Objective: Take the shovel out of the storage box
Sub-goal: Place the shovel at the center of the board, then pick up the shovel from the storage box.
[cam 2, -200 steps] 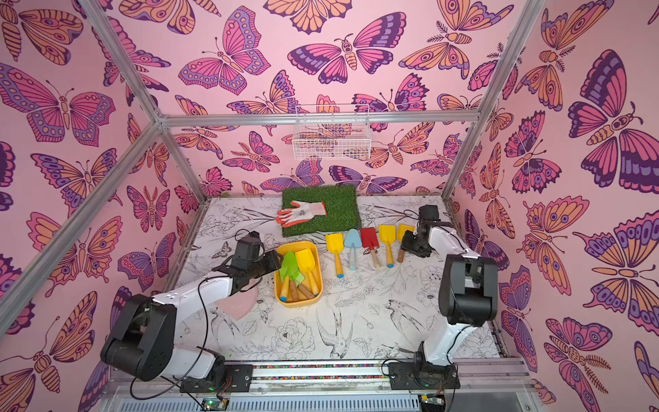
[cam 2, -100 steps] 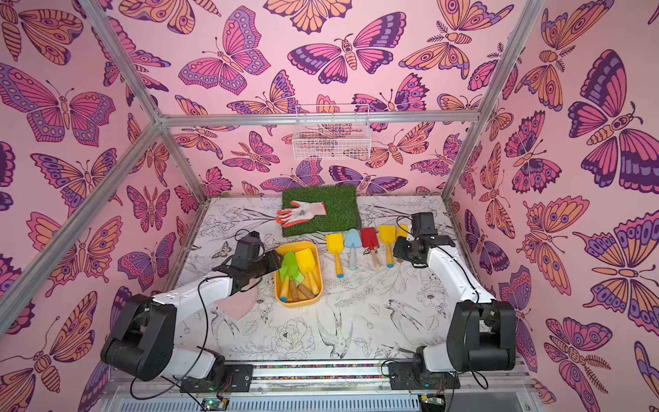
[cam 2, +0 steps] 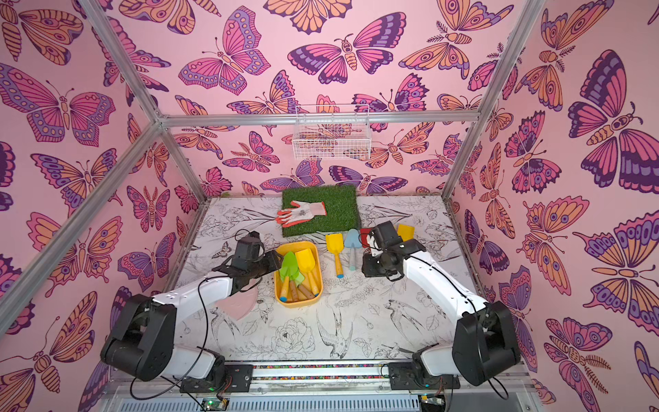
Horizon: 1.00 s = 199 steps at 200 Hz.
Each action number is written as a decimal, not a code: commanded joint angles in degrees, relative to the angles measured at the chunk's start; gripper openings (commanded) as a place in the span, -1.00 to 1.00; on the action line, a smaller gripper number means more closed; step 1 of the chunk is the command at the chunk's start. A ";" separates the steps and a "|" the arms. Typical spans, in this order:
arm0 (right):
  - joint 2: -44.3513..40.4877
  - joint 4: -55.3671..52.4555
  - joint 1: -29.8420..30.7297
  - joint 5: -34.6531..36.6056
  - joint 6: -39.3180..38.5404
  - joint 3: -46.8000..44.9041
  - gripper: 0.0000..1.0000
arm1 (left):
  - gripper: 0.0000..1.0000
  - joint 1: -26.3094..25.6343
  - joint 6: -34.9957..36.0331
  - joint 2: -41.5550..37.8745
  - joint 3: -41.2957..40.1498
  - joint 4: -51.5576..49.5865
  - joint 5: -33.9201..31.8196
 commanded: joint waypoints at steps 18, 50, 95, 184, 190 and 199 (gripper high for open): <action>4.01 -0.75 7.82 1.56 4.33 4.33 -0.07 | -0.04 -0.27 0.53 1.97 -0.28 -2.25 -0.05; 6.13 3.04 14.09 1.64 11.20 5.63 -0.05 | -0.05 -0.27 0.56 1.80 -0.28 -2.29 0.06; 8.53 11.53 20.59 0.35 19.93 7.60 -0.03 | -0.04 -0.31 0.37 1.33 -0.36 -2.27 0.31; 23.79 19.57 27.53 -3.81 26.51 15.48 0.07 | -0.05 -0.29 0.24 0.92 -0.52 -2.26 0.31; 24.44 20.43 27.57 -3.96 27.56 15.46 0.07 | -0.05 -0.27 0.22 0.92 -0.54 -2.28 0.31; 25.33 21.88 27.57 -4.50 29.33 15.33 0.05 | -0.04 -0.28 0.22 0.88 -0.54 -2.35 0.31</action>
